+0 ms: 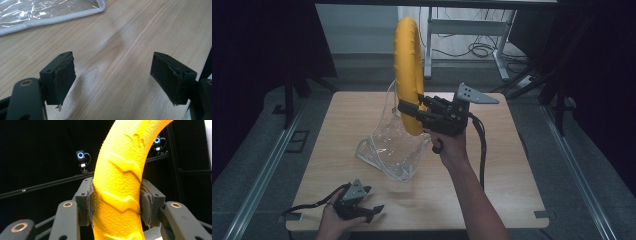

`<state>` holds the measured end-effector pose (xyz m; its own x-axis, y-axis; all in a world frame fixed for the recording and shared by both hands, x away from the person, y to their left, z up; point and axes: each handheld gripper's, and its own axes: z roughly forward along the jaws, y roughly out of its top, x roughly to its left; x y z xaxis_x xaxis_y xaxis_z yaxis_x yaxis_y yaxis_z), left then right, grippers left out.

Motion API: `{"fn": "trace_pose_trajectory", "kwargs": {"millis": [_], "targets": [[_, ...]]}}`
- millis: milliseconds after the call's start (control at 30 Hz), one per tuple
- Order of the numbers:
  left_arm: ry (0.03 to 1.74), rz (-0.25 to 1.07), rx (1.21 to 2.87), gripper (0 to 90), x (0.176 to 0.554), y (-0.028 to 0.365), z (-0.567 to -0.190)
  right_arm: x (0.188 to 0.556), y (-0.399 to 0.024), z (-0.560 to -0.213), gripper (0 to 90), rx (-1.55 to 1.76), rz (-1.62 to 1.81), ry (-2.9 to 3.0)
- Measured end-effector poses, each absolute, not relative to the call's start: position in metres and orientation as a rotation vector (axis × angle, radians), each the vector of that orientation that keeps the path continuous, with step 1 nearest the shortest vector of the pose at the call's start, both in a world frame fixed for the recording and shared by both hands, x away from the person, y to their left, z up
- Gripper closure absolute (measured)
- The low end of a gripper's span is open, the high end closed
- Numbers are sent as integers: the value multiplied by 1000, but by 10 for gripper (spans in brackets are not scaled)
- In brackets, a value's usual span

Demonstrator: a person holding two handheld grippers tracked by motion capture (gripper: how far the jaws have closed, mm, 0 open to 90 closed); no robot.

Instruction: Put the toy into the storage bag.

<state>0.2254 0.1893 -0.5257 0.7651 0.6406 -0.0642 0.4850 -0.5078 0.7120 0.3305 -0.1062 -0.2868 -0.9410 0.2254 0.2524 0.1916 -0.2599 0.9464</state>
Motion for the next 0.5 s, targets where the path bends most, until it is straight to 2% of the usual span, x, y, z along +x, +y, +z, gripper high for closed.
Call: {"fn": "trace_pose_trajectory", "kwargs": {"millis": [500], "targets": [[832, 268, 2219, 197, 225, 189, -527, 332, -89, -301, 519, 540, 2448, 1939]]}}
